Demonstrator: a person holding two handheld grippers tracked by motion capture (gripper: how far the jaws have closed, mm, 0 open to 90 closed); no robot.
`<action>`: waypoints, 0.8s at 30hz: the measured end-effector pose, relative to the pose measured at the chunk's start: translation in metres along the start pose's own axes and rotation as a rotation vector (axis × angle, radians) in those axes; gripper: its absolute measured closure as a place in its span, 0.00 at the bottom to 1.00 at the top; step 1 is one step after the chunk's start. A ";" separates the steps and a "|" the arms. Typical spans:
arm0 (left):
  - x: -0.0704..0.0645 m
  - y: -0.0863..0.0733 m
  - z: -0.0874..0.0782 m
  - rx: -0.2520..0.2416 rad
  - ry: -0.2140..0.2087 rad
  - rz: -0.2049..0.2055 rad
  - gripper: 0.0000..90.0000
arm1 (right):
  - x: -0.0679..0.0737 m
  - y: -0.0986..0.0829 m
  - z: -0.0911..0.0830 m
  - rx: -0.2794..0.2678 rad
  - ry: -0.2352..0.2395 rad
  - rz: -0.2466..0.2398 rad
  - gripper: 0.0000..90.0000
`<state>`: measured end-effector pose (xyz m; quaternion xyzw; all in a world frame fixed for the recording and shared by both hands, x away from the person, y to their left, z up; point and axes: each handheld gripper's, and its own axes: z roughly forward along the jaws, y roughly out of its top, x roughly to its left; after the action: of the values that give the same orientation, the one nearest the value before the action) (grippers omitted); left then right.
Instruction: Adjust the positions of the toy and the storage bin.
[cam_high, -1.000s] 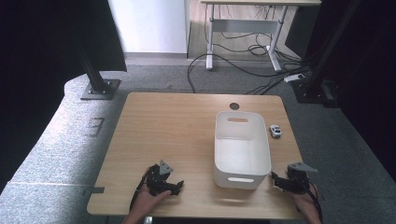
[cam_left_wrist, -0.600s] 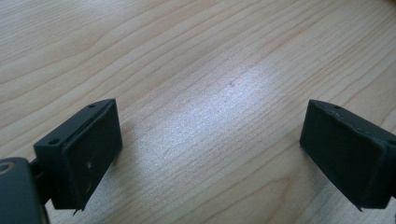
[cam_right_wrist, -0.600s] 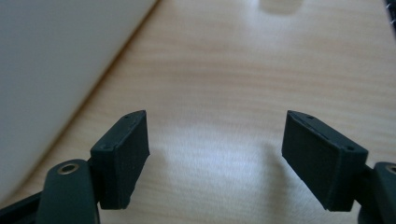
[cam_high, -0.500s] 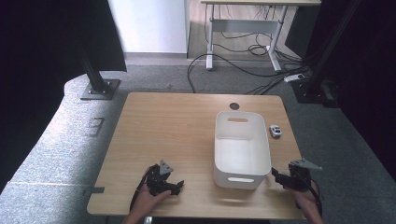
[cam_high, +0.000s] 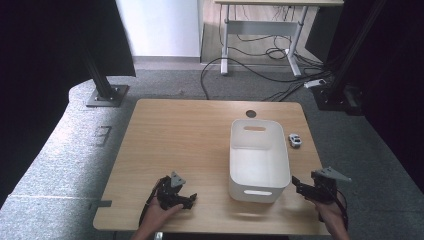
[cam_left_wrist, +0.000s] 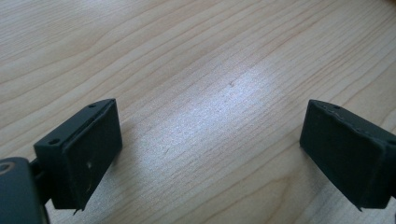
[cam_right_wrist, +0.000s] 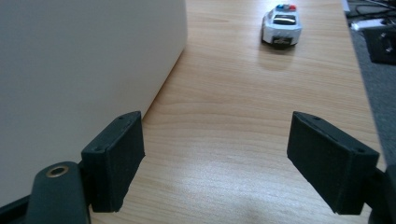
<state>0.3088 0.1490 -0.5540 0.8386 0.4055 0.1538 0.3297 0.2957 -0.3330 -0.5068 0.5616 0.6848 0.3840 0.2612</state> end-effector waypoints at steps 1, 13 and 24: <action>0.000 0.000 0.000 0.000 0.000 0.000 0.06 | 0.001 0.002 -0.002 -0.005 0.004 -0.001 0.20; 0.000 0.000 0.000 0.000 0.000 0.000 0.06 | 0.007 0.020 -0.021 -0.052 0.014 0.007 0.21; 0.000 0.000 0.000 0.000 0.000 -0.001 0.06 | 0.018 0.036 -0.039 -0.119 0.038 -0.015 0.21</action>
<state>0.3088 0.1490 -0.5540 0.8384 0.4057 0.1538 0.3298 0.2812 -0.3220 -0.4535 0.5323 0.6699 0.4326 0.2840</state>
